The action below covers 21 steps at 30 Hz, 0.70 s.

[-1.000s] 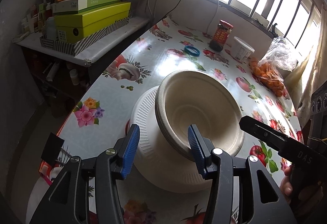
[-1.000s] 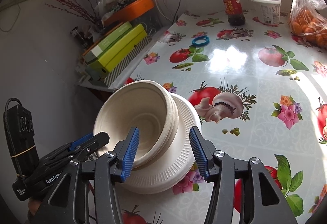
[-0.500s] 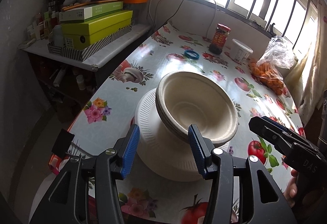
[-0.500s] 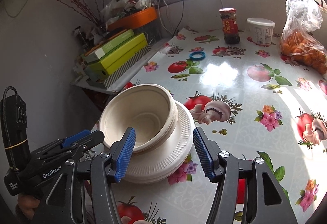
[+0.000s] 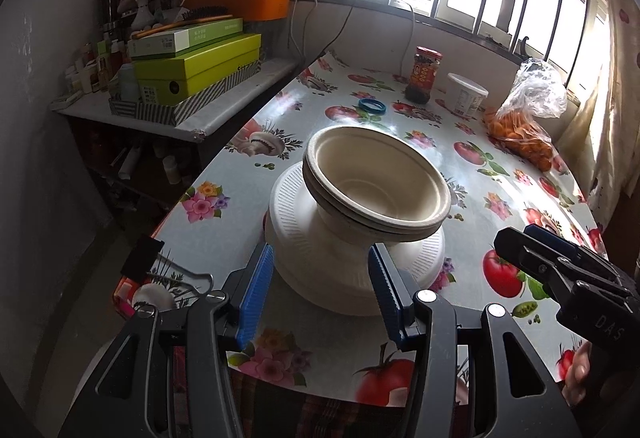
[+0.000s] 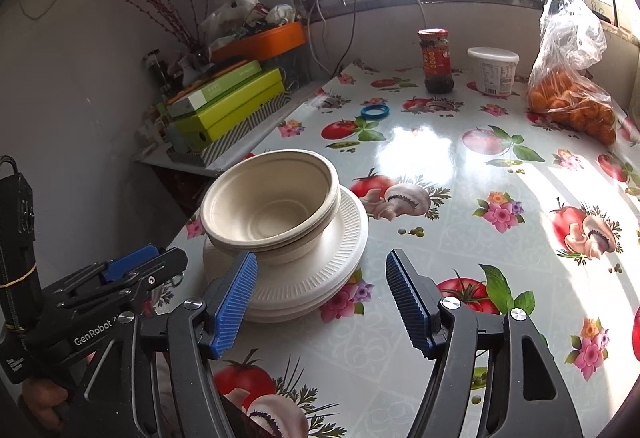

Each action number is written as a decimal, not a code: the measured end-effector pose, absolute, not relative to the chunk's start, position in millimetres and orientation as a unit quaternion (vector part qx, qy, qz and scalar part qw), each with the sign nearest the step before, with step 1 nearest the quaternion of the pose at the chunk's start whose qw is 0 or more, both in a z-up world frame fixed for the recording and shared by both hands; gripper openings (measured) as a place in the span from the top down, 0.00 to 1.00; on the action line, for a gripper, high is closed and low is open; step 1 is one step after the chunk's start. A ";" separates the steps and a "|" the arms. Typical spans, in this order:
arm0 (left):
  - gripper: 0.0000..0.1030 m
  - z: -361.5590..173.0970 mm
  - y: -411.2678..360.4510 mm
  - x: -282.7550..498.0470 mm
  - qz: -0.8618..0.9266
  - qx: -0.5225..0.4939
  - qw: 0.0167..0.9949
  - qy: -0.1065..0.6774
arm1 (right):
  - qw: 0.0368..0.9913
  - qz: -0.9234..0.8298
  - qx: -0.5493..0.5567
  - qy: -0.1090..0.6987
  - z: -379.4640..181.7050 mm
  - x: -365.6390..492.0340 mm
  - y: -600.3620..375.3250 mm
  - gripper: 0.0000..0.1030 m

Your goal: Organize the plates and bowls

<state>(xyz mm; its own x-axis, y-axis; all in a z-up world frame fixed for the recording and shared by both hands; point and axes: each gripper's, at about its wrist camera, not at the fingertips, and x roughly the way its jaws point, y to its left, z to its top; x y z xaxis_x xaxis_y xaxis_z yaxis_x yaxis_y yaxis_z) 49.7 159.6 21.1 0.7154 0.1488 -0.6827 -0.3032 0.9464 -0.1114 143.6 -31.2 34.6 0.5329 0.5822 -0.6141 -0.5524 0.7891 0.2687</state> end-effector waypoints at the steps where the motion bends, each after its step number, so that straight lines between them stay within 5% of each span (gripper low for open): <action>1: 0.51 19.5 157.5 48.3 0.123 -0.105 0.919 0.358 | 0.877 0.321 0.019 0.357 33.7 140.8 -32.8 0.33; 21: 0.51 -12.7 121.7 11.5 0.124 -0.082 0.923 0.354 | 0.896 0.279 -0.019 0.344 6.4 100.6 -53.9 0.20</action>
<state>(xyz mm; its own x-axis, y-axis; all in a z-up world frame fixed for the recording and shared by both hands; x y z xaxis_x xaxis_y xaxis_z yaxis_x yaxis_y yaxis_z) 11.5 121.7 -12.7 0.7186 0.1715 -0.6740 -0.2871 0.9558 -0.0630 100.6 -53.9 6.4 0.6081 0.4873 -0.6267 -0.5137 0.8434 0.1573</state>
